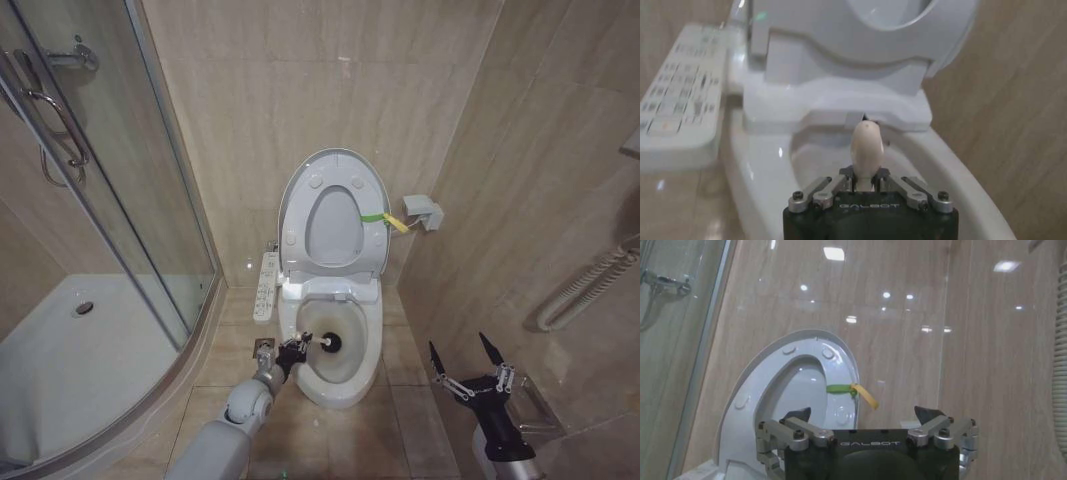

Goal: Open the toilet lid, clean the toilet bowl with a toilet brush, close the toilet lid, and flush.

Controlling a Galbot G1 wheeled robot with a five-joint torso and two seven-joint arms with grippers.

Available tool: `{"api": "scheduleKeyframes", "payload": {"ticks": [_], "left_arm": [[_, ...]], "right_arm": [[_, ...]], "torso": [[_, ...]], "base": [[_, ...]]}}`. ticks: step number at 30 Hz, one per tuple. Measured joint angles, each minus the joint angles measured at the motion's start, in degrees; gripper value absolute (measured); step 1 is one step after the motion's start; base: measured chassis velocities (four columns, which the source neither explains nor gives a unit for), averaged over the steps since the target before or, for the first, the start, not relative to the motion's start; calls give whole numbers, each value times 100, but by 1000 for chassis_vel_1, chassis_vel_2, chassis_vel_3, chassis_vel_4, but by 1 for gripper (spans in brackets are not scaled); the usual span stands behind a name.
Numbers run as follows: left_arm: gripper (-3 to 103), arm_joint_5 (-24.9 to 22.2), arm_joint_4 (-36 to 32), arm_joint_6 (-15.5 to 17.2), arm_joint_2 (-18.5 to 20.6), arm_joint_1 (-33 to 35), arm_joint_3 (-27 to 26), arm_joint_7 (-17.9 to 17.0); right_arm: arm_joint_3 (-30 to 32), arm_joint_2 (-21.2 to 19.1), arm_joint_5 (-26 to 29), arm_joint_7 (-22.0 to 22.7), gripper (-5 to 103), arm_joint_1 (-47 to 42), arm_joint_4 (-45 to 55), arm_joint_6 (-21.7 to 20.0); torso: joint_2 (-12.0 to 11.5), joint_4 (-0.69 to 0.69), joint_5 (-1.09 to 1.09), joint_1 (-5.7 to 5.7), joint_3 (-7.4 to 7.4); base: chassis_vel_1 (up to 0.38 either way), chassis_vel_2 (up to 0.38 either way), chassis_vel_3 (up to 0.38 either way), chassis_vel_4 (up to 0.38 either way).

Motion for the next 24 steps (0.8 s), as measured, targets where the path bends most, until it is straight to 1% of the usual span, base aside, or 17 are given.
{"api": "scheduleKeyframes", "payload": {"ticks": [2,3,4,7,8,12,15,20,22,24], "left_arm": [[18,222,192,-360,-32,-37,-21,192],[18,222,192,-360,-32,-37,-21,192],[18,323,356,-632,-55,-79,-32,333],[18,463,718,-1058,-105,-204,-46,583],[18,463,718,-1058,-105,-204,-46,583],[18,484,1039,-1372,-154,-379,-20,765],[18,482,1078,-1441,-173,-432,7,798],[18,442,837,-1582,-192,-445,75,736],[18,488,832,-1637,-207,-466,82,725],[18,543,860,-1764,-239,-518,85,694]], "right_arm": [[0,0,0,0,100,0,0,0],[0,0,0,0,100,0,0,0],[0,0,0,0,100,0,0,0],[0,0,0,0,100,0,0,0],[0,0,0,0,100,0,0,0],[0,0,0,0,100,0,0,0],[0,0,0,0,100,0,0,0],[0,0,0,0,100,0,0,0],[0,0,0,0,100,0,0,0],[0,0,0,0,100,0,0,0]], "torso": [[0,0,0,0,0],[0,0,0,0,0],[0,0,0,0,0],[0,0,0,0,0],[0,0,0,0,0],[0,0,0,0,0],[0,0,0,0,0],[0,0,0,-1,0],[0,0,0,-1,0],[0,0,0,-1,0]], "base": [[0,0,0,0],[0,0,0,0],[0,0,0,0],[0,0,0,0],[0,0,0,0],[0,0,0,0],[0,0,0,0],[0,0,0,0],[0,0,0,0],[0,0,0,0]]}}
